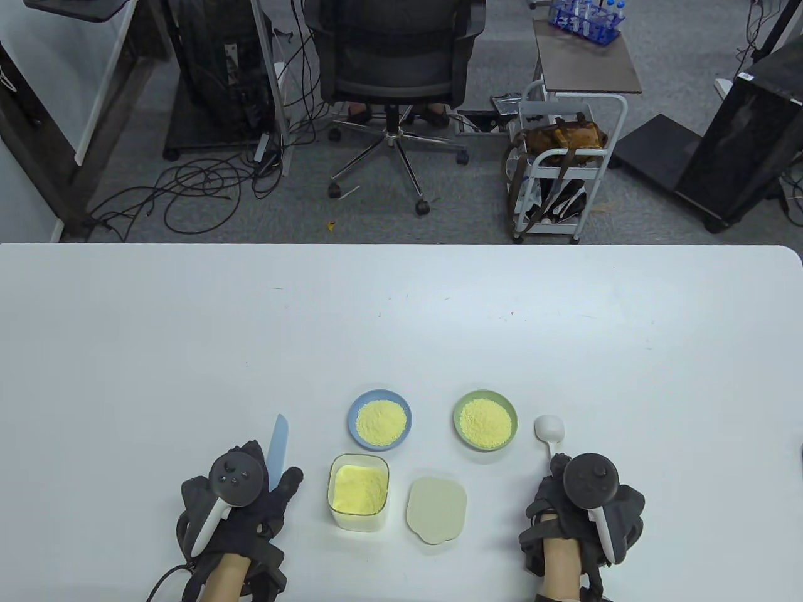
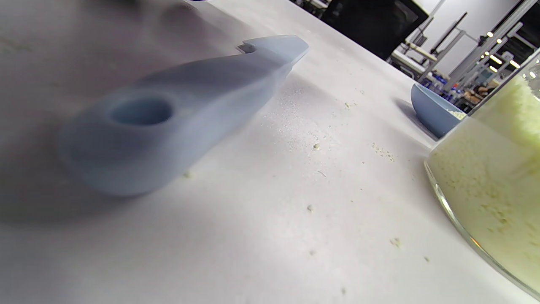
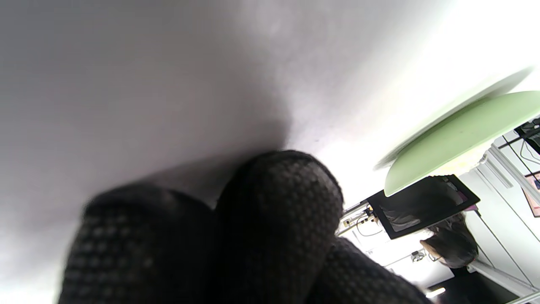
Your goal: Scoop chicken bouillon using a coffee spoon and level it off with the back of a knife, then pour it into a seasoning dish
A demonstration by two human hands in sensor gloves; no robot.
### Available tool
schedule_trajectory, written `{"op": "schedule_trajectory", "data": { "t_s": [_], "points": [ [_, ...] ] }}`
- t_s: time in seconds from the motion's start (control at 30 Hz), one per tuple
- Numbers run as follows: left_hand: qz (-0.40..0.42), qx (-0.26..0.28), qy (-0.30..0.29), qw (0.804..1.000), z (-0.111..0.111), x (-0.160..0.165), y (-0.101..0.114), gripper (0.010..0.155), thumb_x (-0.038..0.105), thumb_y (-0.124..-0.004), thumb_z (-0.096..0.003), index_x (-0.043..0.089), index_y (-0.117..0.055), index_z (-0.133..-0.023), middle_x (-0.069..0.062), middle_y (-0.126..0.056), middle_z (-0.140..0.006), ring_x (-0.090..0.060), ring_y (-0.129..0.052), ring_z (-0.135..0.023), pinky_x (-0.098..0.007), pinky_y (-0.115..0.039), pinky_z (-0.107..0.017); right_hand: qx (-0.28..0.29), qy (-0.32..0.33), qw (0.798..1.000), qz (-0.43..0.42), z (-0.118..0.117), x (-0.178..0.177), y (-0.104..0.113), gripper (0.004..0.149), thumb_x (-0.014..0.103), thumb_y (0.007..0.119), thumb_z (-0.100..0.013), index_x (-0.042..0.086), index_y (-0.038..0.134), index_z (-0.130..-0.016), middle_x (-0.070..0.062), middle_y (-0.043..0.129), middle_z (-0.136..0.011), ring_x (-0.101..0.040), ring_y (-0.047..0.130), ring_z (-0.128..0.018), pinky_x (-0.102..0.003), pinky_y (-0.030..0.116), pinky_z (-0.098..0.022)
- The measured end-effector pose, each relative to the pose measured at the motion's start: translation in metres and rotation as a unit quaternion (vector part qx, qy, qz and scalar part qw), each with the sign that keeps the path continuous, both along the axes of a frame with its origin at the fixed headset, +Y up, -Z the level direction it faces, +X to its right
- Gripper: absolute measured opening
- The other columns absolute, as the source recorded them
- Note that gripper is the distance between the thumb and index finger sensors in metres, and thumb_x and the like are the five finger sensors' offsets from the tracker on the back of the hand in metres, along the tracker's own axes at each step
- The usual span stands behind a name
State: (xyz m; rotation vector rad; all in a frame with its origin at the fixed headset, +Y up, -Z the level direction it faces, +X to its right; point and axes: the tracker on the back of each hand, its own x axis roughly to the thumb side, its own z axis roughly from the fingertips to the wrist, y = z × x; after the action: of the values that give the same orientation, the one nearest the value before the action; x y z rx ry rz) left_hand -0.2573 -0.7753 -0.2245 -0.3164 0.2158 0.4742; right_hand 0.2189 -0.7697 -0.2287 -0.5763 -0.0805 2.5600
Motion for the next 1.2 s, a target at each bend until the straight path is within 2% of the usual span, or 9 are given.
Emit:
{"op": "schedule_trajectory", "data": {
  "t_s": [0.2,0.47,0.73,0.87,1.0,1.1,1.2],
  "points": [
    [0.001,-0.001,-0.001,1.000,0.0000,0.0000,0.0000,0.093,0.068,-0.056,-0.0464,0.012,-0.015,-0.108,-0.027,-0.018,-0.114,-0.043,-0.038,-0.110,-0.066,-0.039,-0.072,-0.017,0.004,0.998,0.058,-0.0008,-0.0026,0.0037,0.040,0.018,0.084,-0.034,0.006,0.078,-0.071,-0.025,0.088,-0.064,-0.010,0.105,-0.032,-0.040,0.090,-0.018],
    [0.003,-0.003,-0.001,1.000,0.0000,0.0000,0.0000,0.093,0.068,-0.056,-0.0464,0.012,-0.015,-0.109,-0.027,-0.018,-0.114,-0.043,-0.038,-0.110,-0.066,-0.039,-0.072,-0.035,0.009,0.997,0.067,0.0004,-0.0055,0.0036,0.042,0.020,0.082,-0.035,0.006,0.075,-0.074,-0.024,0.085,-0.068,-0.013,0.101,-0.035,-0.046,0.085,-0.024],
    [0.004,-0.004,-0.002,1.000,0.0000,0.0000,-0.0001,0.093,0.068,-0.056,-0.0463,0.012,-0.016,-0.109,-0.027,-0.019,-0.114,-0.043,-0.039,-0.110,-0.066,-0.038,-0.072,-0.087,0.026,0.996,-0.024,0.0032,-0.0068,-0.0002,0.052,0.028,0.076,-0.040,0.004,0.061,-0.084,-0.028,0.066,-0.084,-0.024,0.087,-0.053,-0.053,0.073,-0.035],
    [0.004,-0.005,-0.003,1.000,0.0000,0.0001,0.0000,0.093,0.067,-0.056,-0.0464,0.012,-0.016,-0.109,-0.027,-0.019,-0.114,-0.043,-0.039,-0.110,-0.066,-0.038,-0.072,-0.084,0.024,0.996,-0.011,0.0026,-0.0068,0.0001,0.051,0.026,0.077,-0.040,0.006,0.063,-0.084,-0.026,0.067,-0.084,-0.025,0.087,-0.052,-0.053,0.073,-0.034],
    [0.003,-0.005,-0.003,1.000,0.0000,0.0003,-0.0001,0.093,0.067,-0.056,-0.0464,0.012,-0.016,-0.109,-0.027,-0.019,-0.114,-0.043,-0.038,-0.110,-0.066,-0.038,-0.072,-0.065,0.025,0.996,0.047,0.0001,-0.0080,0.0021,0.048,0.014,0.081,-0.035,0.006,0.068,-0.081,-0.027,0.075,-0.077,-0.022,0.091,-0.045,-0.049,0.076,-0.029],
    [0.002,-0.005,-0.004,1.000,0.0001,0.0005,-0.0001,0.092,0.067,-0.056,-0.0466,0.012,-0.016,-0.109,-0.027,-0.019,-0.114,-0.043,-0.038,-0.110,-0.066,-0.038,-0.072,-0.063,0.033,0.995,0.076,-0.0017,-0.0097,0.0034,0.049,0.014,0.083,-0.033,0.006,0.069,-0.080,-0.027,0.078,-0.073,-0.019,0.094,-0.042,-0.044,0.081,-0.022],
    [0.003,-0.006,-0.004,1.000,0.0001,0.0006,-0.0001,0.092,0.067,-0.056,-0.0466,0.012,-0.016,-0.109,-0.027,-0.019,-0.114,-0.043,-0.038,-0.110,-0.066,-0.038,-0.072,-0.056,0.036,0.995,0.079,-0.0023,-0.0107,0.0033,0.049,0.015,0.085,-0.033,0.004,0.071,-0.079,-0.028,0.079,-0.071,-0.019,0.095,-0.040,-0.042,0.082,-0.020]
  ]
}}
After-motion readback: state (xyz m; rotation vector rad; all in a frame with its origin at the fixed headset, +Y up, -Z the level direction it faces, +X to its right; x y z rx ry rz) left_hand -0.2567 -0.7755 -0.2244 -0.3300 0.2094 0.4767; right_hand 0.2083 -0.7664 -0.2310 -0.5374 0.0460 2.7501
